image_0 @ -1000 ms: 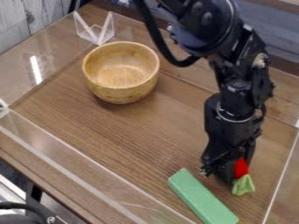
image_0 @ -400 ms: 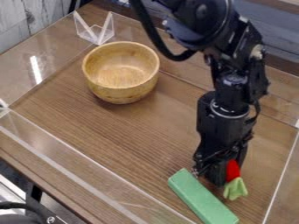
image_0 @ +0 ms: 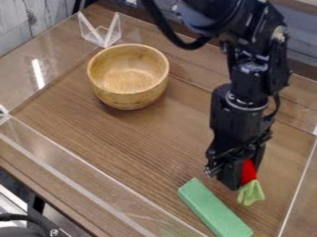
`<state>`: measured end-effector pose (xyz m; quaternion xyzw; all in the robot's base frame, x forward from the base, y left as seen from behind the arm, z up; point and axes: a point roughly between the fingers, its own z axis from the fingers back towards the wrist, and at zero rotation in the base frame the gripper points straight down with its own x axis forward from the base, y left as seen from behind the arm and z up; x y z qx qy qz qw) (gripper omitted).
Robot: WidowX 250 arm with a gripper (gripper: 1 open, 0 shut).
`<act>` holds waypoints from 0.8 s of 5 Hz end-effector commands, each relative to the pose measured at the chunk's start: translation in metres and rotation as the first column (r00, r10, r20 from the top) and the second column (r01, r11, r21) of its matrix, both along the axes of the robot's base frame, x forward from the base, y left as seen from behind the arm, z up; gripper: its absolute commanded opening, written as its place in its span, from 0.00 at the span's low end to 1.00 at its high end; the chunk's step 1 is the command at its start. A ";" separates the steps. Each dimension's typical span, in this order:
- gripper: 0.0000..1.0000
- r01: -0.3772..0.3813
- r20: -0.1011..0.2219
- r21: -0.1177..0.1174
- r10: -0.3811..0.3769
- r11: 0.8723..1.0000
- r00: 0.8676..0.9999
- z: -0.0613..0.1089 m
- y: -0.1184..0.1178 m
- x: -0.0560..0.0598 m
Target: Move the red object to the left side of the table
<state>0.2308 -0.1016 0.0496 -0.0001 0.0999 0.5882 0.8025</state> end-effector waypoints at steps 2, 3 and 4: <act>0.00 0.007 0.038 -0.025 -0.006 1.000 0.999 0.033 0.002 0.006; 0.00 0.023 0.024 -0.029 -0.022 0.999 0.999 0.037 0.004 0.004; 0.00 0.027 0.017 -0.030 -0.026 0.999 1.000 0.038 0.007 0.002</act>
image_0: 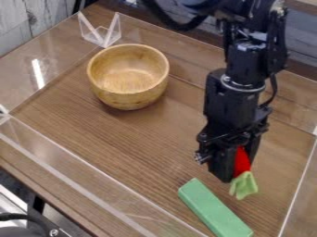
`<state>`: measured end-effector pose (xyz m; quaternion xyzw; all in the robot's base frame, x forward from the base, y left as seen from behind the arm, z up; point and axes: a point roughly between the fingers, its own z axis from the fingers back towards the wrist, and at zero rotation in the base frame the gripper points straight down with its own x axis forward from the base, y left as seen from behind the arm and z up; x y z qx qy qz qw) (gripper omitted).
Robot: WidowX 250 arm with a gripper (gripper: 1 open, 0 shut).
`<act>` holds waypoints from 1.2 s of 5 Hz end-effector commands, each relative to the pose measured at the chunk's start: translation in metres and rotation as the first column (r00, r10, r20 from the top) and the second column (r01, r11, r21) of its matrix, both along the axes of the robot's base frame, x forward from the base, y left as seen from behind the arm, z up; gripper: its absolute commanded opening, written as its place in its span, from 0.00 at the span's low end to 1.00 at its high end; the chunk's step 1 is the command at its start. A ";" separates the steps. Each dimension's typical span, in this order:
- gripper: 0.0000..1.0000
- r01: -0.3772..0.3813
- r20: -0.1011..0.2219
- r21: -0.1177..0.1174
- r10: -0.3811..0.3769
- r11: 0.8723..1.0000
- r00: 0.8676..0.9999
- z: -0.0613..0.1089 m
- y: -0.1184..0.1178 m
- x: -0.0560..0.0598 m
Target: Move the red object to the left side of the table
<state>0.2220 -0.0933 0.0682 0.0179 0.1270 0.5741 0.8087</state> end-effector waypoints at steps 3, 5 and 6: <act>0.00 0.039 0.018 -0.021 -0.039 0.999 0.999 0.074 0.051 0.008; 0.00 -0.048 0.010 -0.016 0.048 0.999 0.999 0.078 0.151 -0.029; 0.00 -0.163 0.008 -0.033 0.163 0.986 0.987 0.069 0.202 -0.048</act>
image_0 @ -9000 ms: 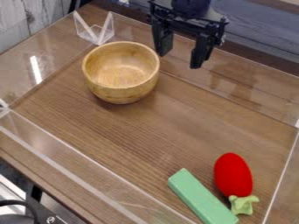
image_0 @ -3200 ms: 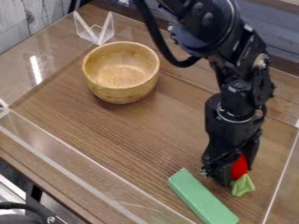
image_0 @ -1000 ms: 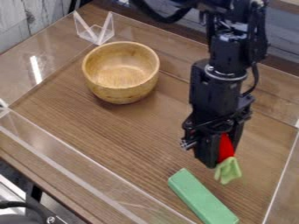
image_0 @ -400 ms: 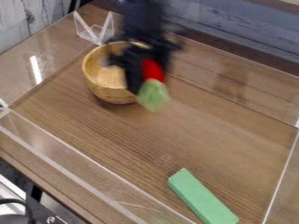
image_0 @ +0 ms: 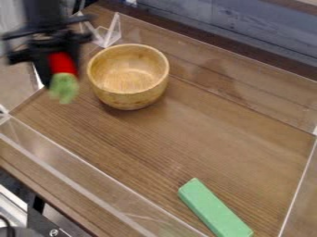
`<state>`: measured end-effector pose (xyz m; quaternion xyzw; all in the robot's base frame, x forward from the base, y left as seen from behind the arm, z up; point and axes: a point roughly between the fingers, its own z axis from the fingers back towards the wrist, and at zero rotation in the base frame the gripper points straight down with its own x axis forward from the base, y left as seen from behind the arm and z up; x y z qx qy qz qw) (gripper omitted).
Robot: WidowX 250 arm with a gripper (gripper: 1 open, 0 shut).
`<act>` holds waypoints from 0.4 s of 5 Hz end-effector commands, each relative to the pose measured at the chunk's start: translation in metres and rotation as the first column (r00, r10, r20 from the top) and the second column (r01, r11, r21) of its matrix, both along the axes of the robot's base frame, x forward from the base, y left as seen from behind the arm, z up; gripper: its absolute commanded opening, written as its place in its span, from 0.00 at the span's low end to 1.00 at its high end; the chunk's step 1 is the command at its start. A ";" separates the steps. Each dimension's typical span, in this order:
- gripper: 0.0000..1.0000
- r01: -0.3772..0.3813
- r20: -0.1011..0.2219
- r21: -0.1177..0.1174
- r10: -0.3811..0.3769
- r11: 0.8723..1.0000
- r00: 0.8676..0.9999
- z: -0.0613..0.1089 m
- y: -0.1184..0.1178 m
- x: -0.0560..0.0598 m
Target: Move the red object to the left side of the table
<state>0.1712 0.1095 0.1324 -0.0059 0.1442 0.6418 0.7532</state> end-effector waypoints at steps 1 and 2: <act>0.00 -0.100 0.017 -0.014 0.100 0.995 0.995 -0.014 0.030 -0.005; 0.00 -0.117 0.003 -0.014 0.117 0.993 0.993 -0.032 0.028 -0.004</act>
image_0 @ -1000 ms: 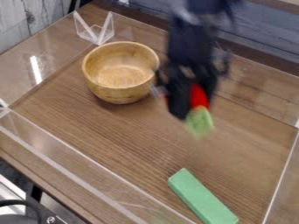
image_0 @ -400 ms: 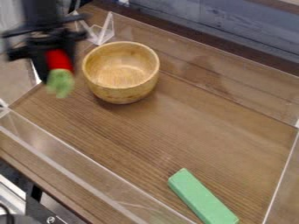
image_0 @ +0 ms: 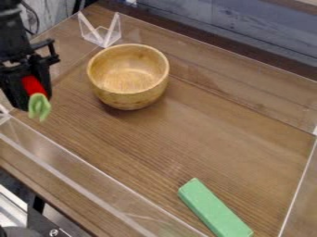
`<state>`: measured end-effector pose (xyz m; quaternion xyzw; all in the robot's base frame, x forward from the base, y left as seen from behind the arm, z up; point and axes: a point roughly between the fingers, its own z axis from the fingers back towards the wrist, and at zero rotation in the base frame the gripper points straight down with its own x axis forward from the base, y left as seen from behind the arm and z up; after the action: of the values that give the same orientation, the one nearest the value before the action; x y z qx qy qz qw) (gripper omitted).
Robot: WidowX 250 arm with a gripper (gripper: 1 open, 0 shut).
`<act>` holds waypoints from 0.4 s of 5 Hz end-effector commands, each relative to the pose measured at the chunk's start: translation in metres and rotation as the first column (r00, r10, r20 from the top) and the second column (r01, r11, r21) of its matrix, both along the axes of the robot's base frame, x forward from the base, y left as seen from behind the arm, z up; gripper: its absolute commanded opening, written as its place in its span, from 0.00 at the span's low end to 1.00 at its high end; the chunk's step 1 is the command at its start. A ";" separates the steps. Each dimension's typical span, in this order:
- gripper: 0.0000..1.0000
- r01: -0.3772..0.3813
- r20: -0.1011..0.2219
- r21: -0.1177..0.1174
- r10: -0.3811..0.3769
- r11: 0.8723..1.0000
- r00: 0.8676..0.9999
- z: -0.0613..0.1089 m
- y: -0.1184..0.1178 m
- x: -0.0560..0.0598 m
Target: Move the red object to the left side of the table
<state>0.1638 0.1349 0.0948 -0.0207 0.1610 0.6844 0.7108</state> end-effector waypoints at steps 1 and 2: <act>0.00 0.016 0.007 0.020 -0.017 1.000 1.000 0.002 -0.006 0.009; 0.00 0.018 -0.006 0.022 -0.018 1.000 1.000 -0.008 -0.010 0.015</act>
<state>0.1753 0.1214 0.0810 -0.0081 0.1704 0.6786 0.7144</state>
